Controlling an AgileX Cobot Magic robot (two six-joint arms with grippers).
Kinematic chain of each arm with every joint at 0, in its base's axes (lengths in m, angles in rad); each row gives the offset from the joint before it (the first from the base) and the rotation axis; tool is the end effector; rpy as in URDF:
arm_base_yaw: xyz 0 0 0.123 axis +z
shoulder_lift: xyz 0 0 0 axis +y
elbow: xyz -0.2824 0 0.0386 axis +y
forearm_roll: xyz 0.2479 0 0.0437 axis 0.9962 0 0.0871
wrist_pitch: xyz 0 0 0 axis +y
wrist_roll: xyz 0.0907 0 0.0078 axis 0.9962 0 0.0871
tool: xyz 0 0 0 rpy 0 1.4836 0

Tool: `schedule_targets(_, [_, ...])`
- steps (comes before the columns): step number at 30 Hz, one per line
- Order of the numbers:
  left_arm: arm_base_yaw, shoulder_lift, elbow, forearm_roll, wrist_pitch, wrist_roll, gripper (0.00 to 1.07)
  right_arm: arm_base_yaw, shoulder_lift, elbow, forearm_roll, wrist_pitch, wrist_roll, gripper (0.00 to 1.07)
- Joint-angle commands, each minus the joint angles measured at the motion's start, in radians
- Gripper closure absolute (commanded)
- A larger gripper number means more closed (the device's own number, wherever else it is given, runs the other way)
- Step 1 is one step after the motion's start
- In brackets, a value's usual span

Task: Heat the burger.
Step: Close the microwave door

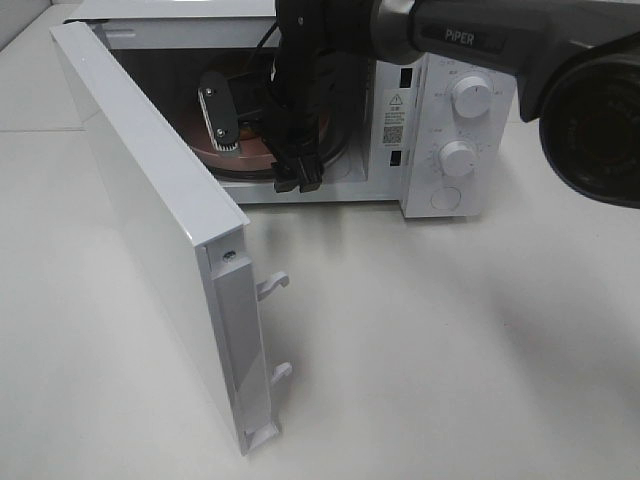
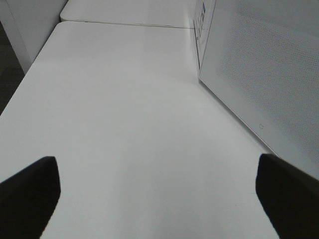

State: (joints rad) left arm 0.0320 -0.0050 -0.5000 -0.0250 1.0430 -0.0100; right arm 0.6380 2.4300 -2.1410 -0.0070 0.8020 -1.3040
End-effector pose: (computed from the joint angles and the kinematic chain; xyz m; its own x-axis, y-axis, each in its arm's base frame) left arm -0.0048 -0.0021 0.2786 -0.4349 -0.0365 -0.8997 -0.0224 0.9993 -0.0297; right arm 0.4324 0.3200 0.1726 0.3977 -0.9075 -0.1350 -0.8081 -0.2768 -0.5199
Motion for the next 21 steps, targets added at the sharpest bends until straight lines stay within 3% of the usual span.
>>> schedule_targets(1, [0.003,-0.016,0.002,-0.006,-0.008,-0.002,0.04,0.002,-0.03,-0.006,0.015,0.073,-0.008,0.21])
schedule_targets(21, [0.003,-0.016,0.002,-0.006,-0.008,-0.002,0.04,-0.001,-0.065,-0.006,0.007,0.303,0.0,0.21])
